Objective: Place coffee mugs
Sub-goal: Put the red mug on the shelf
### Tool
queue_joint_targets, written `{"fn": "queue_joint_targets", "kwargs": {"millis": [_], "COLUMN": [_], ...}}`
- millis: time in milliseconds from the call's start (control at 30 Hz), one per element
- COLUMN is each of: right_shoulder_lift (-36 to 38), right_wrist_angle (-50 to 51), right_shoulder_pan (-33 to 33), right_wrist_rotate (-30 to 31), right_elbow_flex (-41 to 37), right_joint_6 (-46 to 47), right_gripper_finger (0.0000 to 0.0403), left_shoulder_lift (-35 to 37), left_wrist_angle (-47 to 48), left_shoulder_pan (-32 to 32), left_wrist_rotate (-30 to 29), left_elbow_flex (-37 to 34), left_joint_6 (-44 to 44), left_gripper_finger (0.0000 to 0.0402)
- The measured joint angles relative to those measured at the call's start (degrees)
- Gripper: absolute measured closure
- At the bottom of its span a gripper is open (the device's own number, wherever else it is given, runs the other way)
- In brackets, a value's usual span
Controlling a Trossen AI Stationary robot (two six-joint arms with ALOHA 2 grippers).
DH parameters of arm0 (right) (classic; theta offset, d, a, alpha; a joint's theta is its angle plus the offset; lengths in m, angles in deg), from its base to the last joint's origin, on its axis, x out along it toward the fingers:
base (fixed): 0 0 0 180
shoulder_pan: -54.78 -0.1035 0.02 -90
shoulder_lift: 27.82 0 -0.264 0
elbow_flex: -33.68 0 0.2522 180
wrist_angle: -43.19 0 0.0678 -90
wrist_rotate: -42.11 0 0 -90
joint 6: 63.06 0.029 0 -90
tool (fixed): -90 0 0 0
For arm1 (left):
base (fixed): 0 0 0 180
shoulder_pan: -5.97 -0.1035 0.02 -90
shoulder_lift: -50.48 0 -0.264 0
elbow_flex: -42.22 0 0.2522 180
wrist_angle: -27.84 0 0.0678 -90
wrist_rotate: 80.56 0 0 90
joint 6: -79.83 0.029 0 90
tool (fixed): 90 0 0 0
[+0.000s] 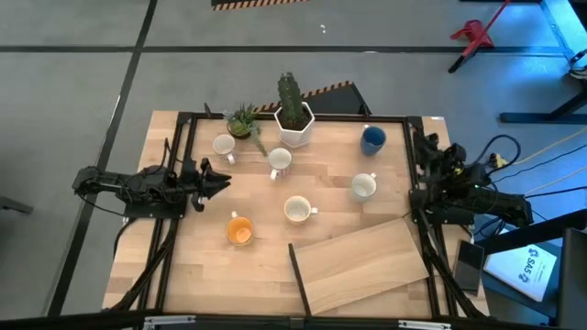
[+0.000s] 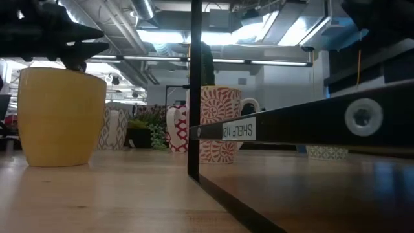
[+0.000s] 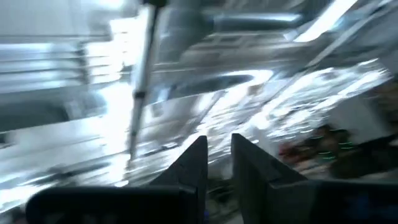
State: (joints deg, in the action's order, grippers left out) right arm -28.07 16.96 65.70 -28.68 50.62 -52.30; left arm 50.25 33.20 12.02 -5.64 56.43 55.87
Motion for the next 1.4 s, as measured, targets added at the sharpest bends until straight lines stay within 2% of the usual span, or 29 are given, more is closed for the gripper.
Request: {"fn": "queue_joint_targets", "kwargs": {"millis": [67,167,333,500,700,833,1000,1067,1200,1333,1400], "right_shoulder_lift": [0.0,0.0,0.0,0.0,-1.3,-3.9,-8.0,-9.0,-10.1,-10.1,-10.1], "right_wrist_angle": [-0.5,-0.4,1.6,2.2,5.5,7.8,7.3,6.9,6.9,7.0,7.0], "right_shoulder_pan": [0.0,0.0,0.0,0.0,0.0,0.0,0.0,0.0,0.0,0.0,0.0], "right_wrist_rotate": [4.4,8.2,9.6,9.7,9.9,12.2,12.7,12.0,11.1,11.4,11.5], "right_elbow_flex": [0.0,0.2,0.2,0.2,0.2,0.2,0.2,0.4,1.5,2.6,3.0], "right_joint_6": [-2.5,-3.9,-6.5,-6.9,-9.9,-10.0,-10.6,-10.8,-10.8,-12.7,-13.7], "right_gripper_finger": [0.0346,0.0346,0.0346,0.0345,0.0342,0.0315,0.0245,0.0217,0.0176,0.0158,0.0155], "left_shoulder_lift": [0.0,0.0,0.0,0.0,-0.2,-0.7,-5.8,-8.7,-16.2,-24.5,-27.6], "left_wrist_angle": [0.0,-0.4,-0.8,-3.2,-8.9,-6.8,-5.1,-0.4,17.0,36.7,44.7], "left_shoulder_pan": [0.0,0.0,0.0,0.0,0.0,0.0,0.0,0.0,0.0,0.0,0.0], "left_wrist_rotate": [-2.9,-10.5,-17.9,-21.2,-22.8,-17.4,-12.4,-11.0,-11.7,-19.3,-20.5], "left_elbow_flex": [0.0,0.0,0.0,0.0,1.5,8.7,18.9,23.7,33.0,39.6,41.8], "left_joint_6": [-0.7,-0.8,-0.7,-1.4,-5.2,2.7,13.6,17.4,18.4,15.1,13.2], "left_gripper_finger": [0.0289,0.0289,0.0289,0.0289,0.0289,0.0289,0.0289,0.0289,0.0289,0.0289,0.0289]}}
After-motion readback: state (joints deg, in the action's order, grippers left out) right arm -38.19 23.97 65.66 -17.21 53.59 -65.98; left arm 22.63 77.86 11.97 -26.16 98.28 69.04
